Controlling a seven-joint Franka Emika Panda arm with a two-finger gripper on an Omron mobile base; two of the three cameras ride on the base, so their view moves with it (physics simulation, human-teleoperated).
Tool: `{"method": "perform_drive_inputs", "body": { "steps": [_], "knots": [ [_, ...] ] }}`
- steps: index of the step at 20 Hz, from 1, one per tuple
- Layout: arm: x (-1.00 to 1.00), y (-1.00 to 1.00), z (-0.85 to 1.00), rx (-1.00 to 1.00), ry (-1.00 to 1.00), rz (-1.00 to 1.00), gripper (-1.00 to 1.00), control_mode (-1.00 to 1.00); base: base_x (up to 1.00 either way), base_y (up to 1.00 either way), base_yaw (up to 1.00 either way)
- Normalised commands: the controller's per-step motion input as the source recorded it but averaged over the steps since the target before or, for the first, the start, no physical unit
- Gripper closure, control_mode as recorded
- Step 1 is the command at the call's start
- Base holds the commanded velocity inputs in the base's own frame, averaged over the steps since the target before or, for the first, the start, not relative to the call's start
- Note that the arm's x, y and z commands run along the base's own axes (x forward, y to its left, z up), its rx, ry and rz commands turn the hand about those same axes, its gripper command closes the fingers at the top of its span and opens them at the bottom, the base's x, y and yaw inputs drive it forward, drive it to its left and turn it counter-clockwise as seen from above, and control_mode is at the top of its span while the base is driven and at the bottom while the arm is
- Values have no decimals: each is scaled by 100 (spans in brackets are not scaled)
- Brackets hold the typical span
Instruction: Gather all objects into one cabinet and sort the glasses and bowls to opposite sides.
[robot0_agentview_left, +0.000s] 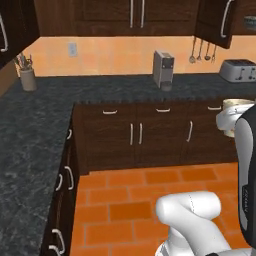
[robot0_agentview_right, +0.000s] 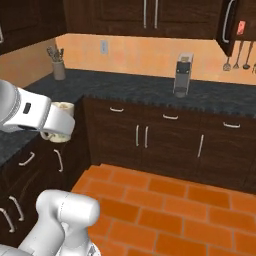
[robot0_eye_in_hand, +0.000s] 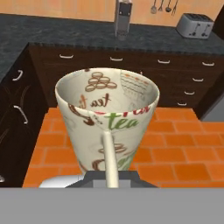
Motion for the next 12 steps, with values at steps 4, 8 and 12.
{"method": "perform_drive_inputs", "body": {
  "steps": [4, 8, 12],
  "knots": [
    [0, 0, 0, 0, 0, 0, 100, 100, 87, -10, 0],
    [0, 0, 0, 0, 0, 0, 100, 100, 74, -26, 0],
    [0, 0, 0, 0, 0, 0, 100, 100, 9, -99, 0]
  ]
}}
